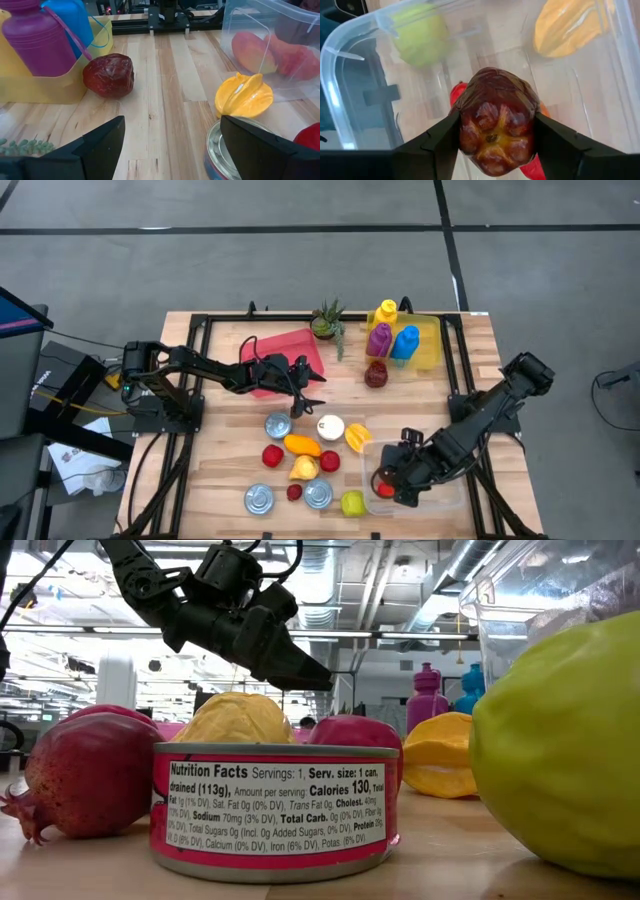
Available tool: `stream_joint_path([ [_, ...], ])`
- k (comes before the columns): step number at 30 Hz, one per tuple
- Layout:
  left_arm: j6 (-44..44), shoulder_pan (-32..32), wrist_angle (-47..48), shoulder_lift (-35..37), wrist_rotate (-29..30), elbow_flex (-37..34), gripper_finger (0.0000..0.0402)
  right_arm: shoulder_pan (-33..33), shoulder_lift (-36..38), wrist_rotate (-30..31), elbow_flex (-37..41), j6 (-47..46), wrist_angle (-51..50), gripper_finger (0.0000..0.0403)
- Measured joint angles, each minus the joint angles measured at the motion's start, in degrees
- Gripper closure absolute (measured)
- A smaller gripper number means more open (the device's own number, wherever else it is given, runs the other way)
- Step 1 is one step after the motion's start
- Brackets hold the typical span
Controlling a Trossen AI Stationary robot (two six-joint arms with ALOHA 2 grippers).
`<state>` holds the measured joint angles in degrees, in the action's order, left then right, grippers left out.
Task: Pick & Place Food Item
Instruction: Put the bottom red apple into the transparent bin
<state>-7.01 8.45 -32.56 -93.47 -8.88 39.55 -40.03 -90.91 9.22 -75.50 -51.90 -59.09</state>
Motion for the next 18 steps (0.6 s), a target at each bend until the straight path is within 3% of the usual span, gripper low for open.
stream_joint_path([
  [4, 0.00, 0.00, 0.00, 0.00, 0.00, 0.00, 0.0082, -0.01, 0.00, -0.21, 0.00, -0.71, -0.03, 0.0158],
  [18, 0.00, 0.00, 0.00, 0.00, 0.00, 0.00, 0.0082, 0.00, 0.00, -3.24, 0.02, -1.68, -0.48, 0.0154],
])
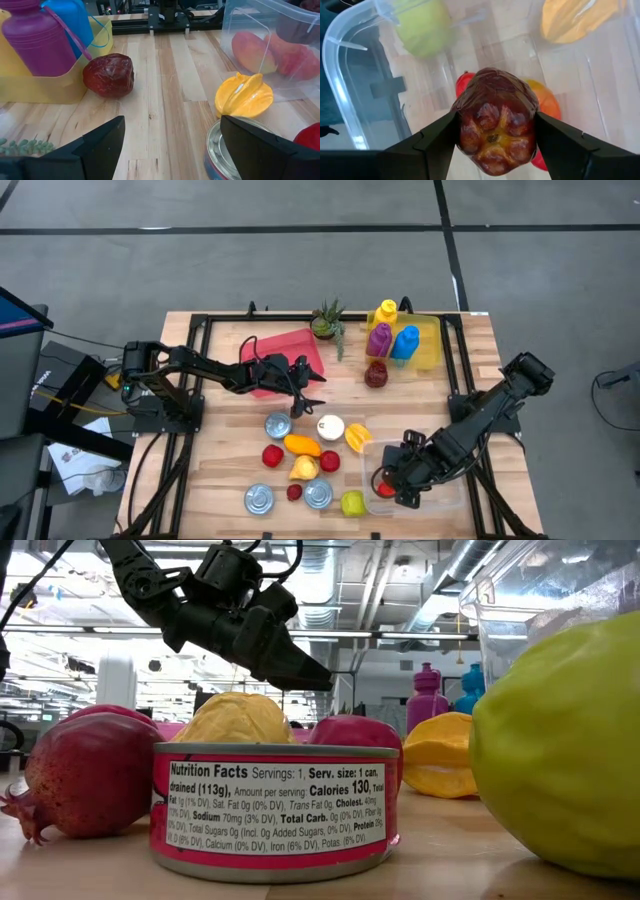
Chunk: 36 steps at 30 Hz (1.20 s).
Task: Pick & Place Food Item
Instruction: Put the bottom red apple into the transparent bin, then put the red apple into the transparent bin
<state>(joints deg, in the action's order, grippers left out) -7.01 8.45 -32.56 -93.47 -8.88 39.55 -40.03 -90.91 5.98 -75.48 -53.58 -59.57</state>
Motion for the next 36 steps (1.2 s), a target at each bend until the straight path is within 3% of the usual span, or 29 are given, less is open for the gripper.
stream_joint_path([
  [12, -0.02, 0.00, 0.00, 0.00, 0.00, 0.00, 0.0082, 2.02, 0.00, 1.05, -0.47, 4.45, 3.35, 0.0153],
  [21, -0.02, -0.01, 0.04, 0.00, 0.00, 0.00, 0.0082, 3.46, 0.02, 1.79, -7.88, 11.94, 2.38, 0.0175],
  [27, -0.02, 0.00, 0.23, 0.00, 0.00, 0.00, 0.0082, 5.70, -0.33, -3.30, -8.38, 9.00, -6.07, 0.0124],
  [31, -0.08, 0.27, 0.29, 0.00, 0.00, 0.00, 0.0082, 7.25, -0.33, -7.20, -7.82, 8.55, -5.75, 0.0071],
  [36, -0.10, 0.70, 0.52, 0.00, 0.02, 0.00, 0.0082, 8.18, -0.07, -7.64, -7.80, 7.98, -4.18, 0.0021],
])
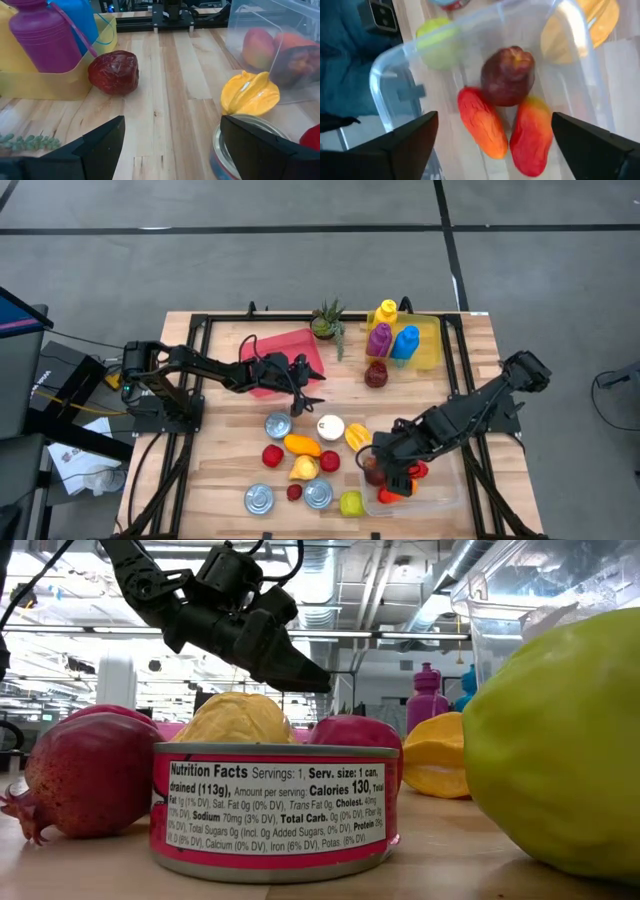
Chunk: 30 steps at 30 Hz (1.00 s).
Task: Pick & Place Food Item
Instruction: Put the red apple into the transparent bin
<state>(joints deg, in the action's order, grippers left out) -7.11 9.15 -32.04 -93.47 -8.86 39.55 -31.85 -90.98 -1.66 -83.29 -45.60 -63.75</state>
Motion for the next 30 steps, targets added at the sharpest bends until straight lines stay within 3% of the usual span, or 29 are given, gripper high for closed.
stream_joint_path([
  [7, -0.09, 0.00, -0.06, 0.00, 0.00, 0.00, 0.0082, -1.28, 0.29, 6.66, 0.00, 0.70, 1.46, 0.0026],
  [19, 0.06, 0.00, -1.98, 0.00, 0.00, 0.00, 0.0082, -6.59, 0.29, 40.46, 1.77, 16.14, 19.07, 0.0040],
  [24, 0.27, 0.00, -2.26, 0.00, -0.02, 0.00, 0.0082, -6.46, 0.26, 45.05, 7.81, 28.59, 38.38, 0.0040],
  [30, 1.21, -0.02, -3.53, 0.00, -0.02, 0.02, 0.0082, -4.08, 0.22, 43.98, 20.13, 43.95, 70.54, 0.0042],
])
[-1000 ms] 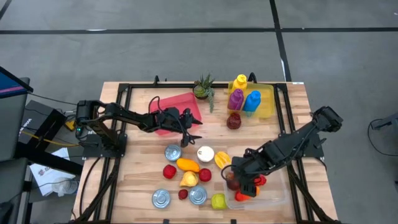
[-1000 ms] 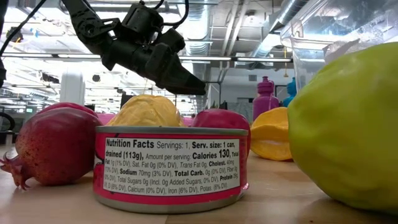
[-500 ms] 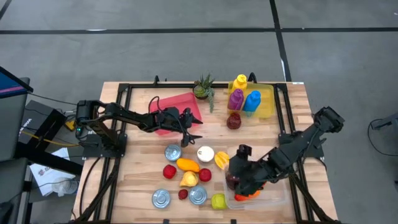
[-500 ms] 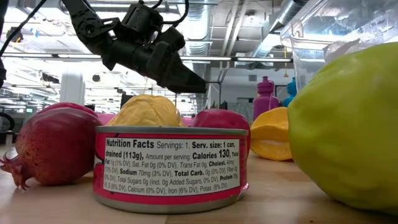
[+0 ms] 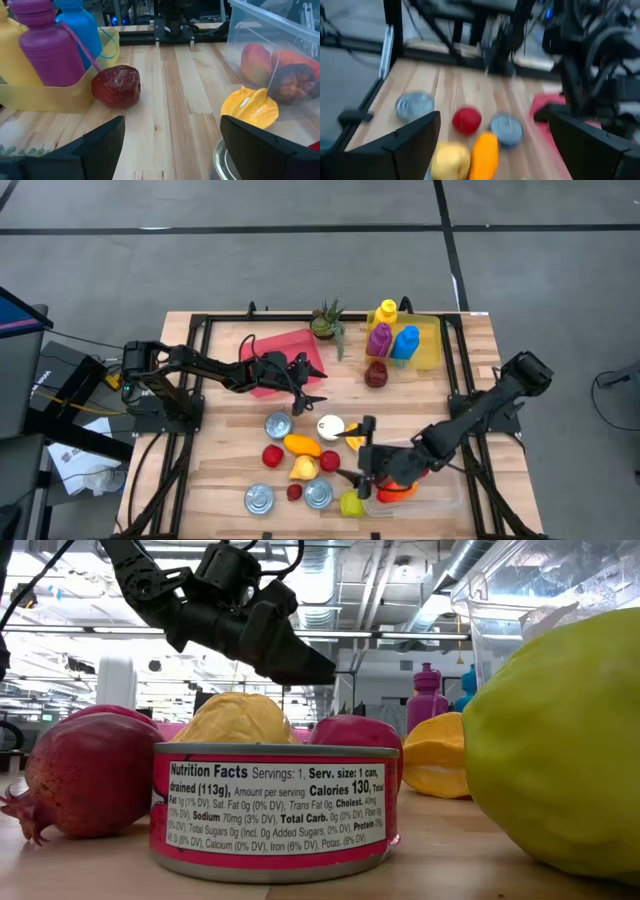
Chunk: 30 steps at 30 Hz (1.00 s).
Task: Pick & Place Food Item
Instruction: Put the red apple into the transparent bin
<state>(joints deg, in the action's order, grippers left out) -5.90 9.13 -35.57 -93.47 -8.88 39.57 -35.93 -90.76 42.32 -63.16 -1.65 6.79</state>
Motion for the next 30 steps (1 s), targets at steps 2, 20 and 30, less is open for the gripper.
stream_joint_path([
  [2, 0.18, -0.11, -0.34, 0.00, 0.00, 0.00, 0.0082, 0.65, 0.00, -0.49, 4.50, 5.98, 13.24, 0.0046],
  [20, 0.36, -0.17, -3.63, 0.00, 0.00, 0.00, 0.0082, 5.40, 0.04, -7.91, 29.38, 26.97, 76.18, 0.0072],
  [30, 0.38, -0.17, -3.96, 0.00, 0.00, 0.00, 0.0082, 11.84, 1.07, -5.60, 29.86, 34.67, 80.20, 0.0072],
])
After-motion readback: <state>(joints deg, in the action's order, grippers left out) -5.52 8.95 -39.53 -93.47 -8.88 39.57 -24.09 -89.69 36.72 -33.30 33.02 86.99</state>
